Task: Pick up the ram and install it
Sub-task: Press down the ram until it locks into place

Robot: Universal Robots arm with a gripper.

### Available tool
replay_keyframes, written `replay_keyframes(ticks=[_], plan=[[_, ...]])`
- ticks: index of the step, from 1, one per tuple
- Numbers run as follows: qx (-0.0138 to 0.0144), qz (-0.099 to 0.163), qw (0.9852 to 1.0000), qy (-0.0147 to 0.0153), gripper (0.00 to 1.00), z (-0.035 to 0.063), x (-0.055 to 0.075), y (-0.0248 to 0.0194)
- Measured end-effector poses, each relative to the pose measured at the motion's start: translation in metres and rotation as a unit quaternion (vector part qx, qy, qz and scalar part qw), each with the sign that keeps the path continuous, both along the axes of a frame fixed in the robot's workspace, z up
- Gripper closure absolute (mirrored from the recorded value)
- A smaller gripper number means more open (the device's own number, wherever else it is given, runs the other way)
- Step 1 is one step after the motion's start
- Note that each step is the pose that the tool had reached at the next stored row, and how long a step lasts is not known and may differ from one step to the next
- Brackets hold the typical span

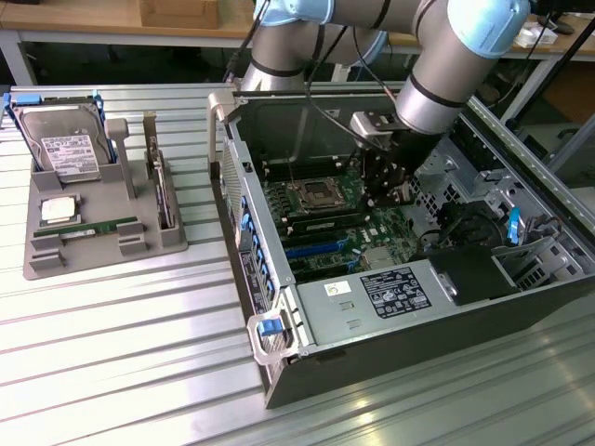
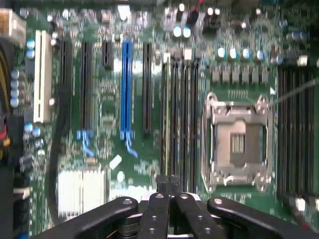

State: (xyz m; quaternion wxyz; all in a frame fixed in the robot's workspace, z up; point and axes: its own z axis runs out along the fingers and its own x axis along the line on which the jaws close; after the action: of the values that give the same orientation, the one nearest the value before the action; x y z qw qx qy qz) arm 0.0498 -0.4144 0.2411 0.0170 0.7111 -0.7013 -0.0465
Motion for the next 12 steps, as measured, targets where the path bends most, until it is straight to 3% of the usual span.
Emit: replay_keyframes(ticks=[1,3,5,6,12], plan=[[0.0004,0.000,1.0000,0.0008,0.90,0.0000,0.013,0.0000],[0.0030,0.000,1.0000,0.0009,0.90,0.0049,0.025,0.0000],[0.0058,0.001,1.0000,0.0009,0.90,0.0253,0.030,0.0000],[0.0063,0.001,1.0000,0.0009,0.90,0.0298,0.032,0.0000],[0.0066,0.001,1.0000,0.0009,0.90,0.0339,0.032,0.0000]])
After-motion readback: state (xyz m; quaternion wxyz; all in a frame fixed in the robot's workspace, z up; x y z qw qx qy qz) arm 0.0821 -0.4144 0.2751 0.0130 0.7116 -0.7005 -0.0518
